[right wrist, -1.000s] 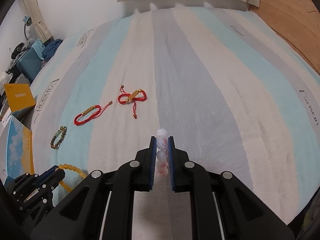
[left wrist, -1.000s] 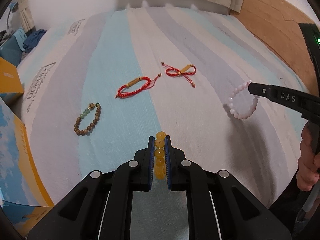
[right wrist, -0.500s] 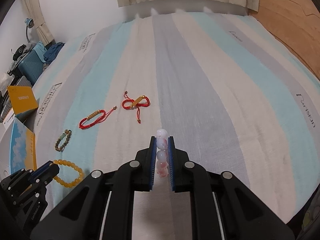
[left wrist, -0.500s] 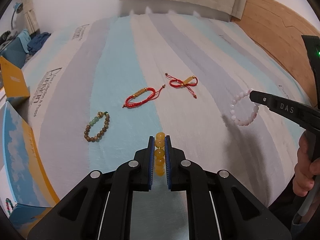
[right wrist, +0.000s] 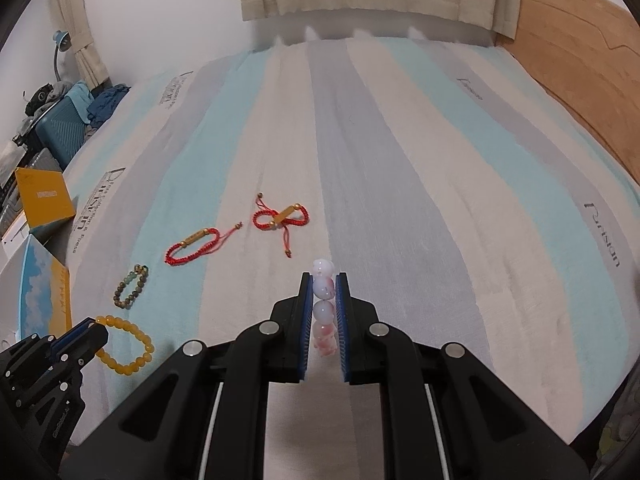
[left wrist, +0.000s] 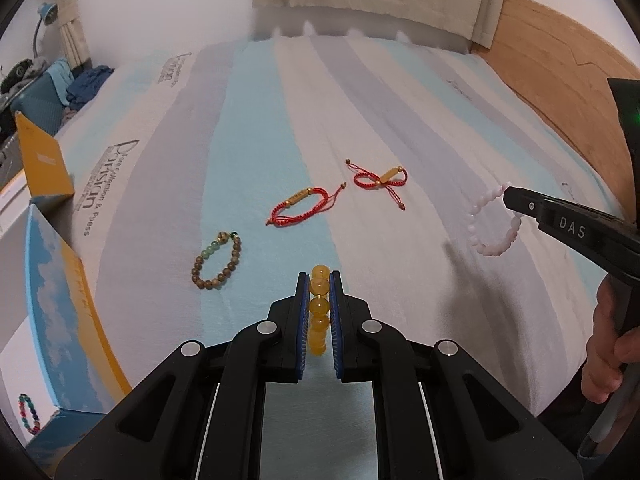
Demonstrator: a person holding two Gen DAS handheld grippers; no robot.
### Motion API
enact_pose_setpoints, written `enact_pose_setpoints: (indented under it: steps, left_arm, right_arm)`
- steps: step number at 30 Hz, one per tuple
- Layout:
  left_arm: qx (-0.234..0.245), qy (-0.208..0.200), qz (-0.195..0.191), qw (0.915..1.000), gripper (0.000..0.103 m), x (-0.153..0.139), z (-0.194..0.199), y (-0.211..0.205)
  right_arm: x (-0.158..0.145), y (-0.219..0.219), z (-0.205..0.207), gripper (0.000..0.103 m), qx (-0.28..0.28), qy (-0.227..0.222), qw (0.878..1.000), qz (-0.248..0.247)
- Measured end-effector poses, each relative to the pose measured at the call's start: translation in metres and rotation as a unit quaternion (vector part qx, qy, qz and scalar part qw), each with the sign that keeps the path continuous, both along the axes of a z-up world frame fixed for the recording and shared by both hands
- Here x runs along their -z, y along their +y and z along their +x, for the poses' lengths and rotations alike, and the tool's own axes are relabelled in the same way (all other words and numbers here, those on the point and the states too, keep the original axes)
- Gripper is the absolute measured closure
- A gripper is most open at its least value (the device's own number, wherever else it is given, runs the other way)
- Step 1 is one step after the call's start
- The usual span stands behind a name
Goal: Organize jewelry
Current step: 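Carry the yellow and pink-white bracelets over the white cardboard box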
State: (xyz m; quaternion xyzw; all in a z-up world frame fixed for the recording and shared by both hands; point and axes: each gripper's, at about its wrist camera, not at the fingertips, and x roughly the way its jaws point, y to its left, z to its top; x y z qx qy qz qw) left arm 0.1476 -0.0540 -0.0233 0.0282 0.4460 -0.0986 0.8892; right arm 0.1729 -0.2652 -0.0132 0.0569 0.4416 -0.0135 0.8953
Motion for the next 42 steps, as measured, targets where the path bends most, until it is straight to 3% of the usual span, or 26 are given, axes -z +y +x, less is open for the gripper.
enact_pose_setpoints:
  steps: [12, 42]
  left_arm:
    - [-0.025, -0.024, -0.005, 0.9994, 0.094, -0.027, -0.007, 0.024]
    - [-0.102, -0.068, -0.02, 0.9923, 0.094, -0.078, -0.042, 0.115]
  right_arm:
    - [-0.023, 0.029, 0.0, 0.092, -0.025, -0.02, 0.999, 0.002]
    - [-0.06, 0.152, -0.014, 0.092, -0.134, -0.05, 0.99, 0.004]
